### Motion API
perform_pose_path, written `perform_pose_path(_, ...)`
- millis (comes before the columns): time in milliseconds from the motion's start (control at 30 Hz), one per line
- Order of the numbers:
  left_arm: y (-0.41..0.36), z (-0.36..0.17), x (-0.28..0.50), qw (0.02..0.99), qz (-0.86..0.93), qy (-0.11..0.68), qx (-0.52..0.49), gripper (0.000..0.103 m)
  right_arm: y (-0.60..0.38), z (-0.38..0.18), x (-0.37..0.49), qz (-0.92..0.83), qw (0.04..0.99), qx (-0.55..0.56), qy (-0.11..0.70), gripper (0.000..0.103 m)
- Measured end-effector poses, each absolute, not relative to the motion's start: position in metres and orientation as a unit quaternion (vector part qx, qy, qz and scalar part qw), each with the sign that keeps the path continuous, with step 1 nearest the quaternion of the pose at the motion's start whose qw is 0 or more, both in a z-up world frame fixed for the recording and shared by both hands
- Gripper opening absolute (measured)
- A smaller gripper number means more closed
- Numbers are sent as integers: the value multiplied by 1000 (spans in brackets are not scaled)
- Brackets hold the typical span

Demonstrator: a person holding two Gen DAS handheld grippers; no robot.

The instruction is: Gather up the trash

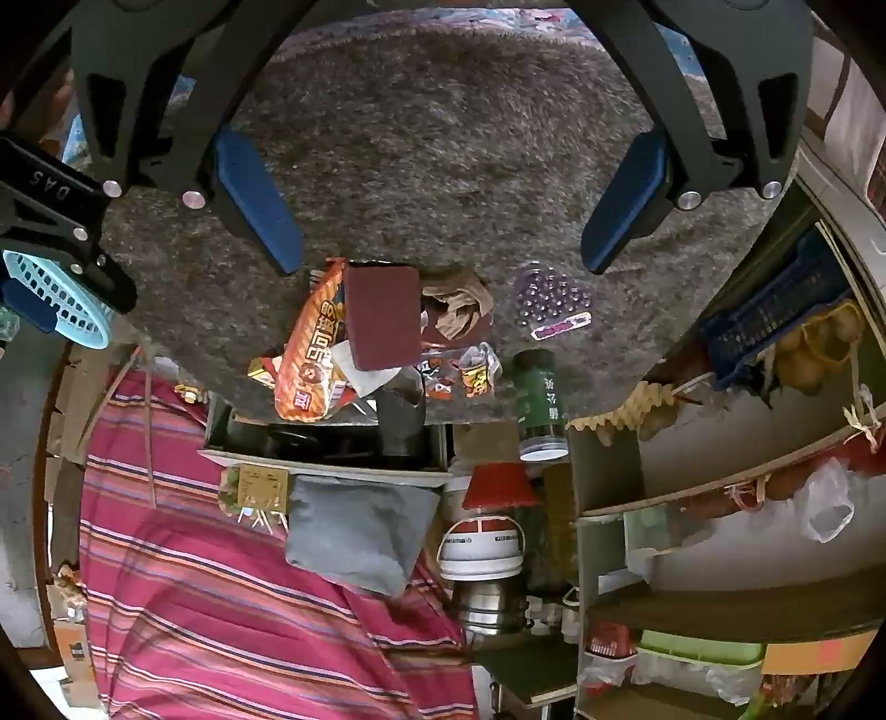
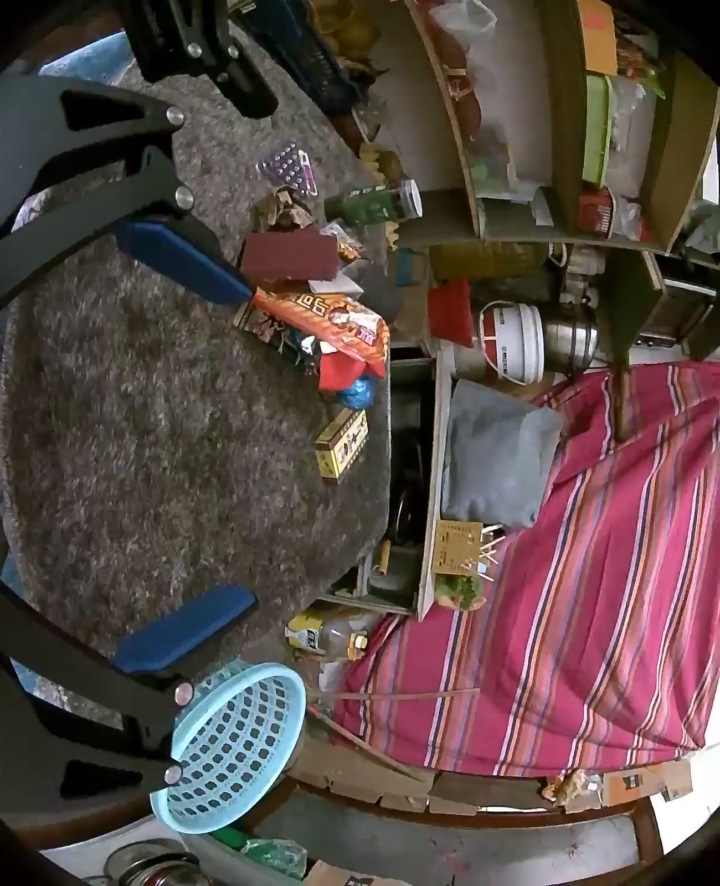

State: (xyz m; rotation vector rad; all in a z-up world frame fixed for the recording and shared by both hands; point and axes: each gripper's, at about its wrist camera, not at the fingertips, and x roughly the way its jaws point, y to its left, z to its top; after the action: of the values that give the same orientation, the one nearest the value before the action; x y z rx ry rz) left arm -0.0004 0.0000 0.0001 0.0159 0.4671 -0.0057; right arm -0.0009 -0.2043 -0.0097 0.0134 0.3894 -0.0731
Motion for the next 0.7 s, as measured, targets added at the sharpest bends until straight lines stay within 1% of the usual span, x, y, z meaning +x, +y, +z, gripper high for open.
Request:
perform_pose_path(200,-3,7,-2,973,2,232,12,98,-205,-9,-2,-36,981,10,189,99)
perform_pose_path(700,3,3,-3,974,5,226,21,98,-205,-8,-3,-38,982,8,185,99)
